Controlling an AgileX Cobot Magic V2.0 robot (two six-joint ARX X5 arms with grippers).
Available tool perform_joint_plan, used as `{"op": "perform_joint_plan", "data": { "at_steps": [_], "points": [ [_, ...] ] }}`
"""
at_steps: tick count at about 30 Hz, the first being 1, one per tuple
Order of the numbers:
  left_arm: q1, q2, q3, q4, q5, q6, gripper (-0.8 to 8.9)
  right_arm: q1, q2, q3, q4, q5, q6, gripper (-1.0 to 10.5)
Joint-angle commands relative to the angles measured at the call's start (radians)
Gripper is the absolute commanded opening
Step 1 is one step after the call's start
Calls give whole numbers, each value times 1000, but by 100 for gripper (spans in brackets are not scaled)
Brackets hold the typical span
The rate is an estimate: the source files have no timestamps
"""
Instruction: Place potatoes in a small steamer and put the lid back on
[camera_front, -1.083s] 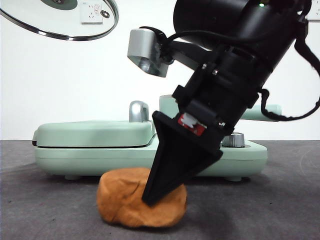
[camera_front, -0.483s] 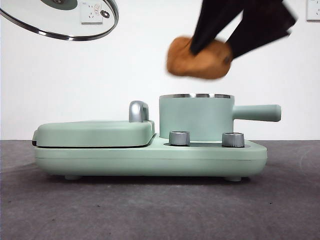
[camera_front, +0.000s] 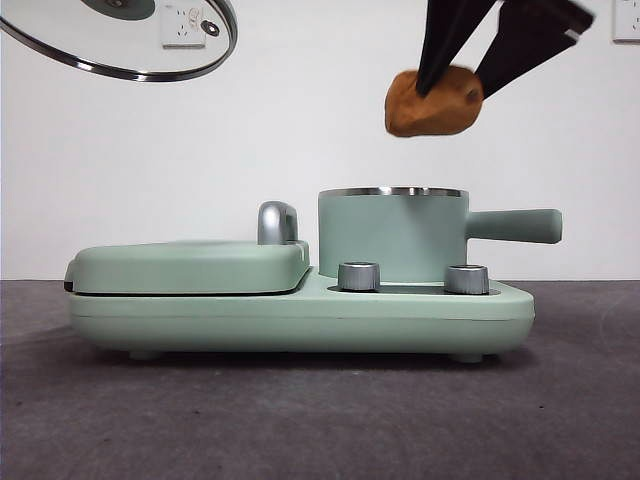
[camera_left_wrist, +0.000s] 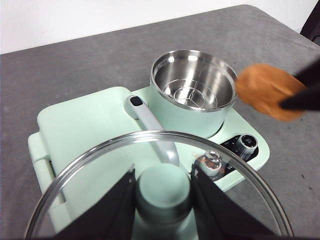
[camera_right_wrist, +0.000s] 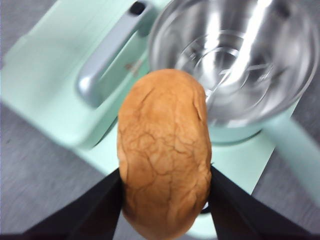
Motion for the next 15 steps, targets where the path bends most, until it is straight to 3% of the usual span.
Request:
{"op": "perform_joint_plan", "data": {
  "at_steps": [1, 15],
  "points": [
    [-4, 1, 20, 33, -1, -1, 10, -22, 105, 87, 4, -6, -58, 213],
    [-4, 1, 20, 34, -1, -5, 10, -89, 431, 364, -10, -10, -103, 213]
  ]
}}
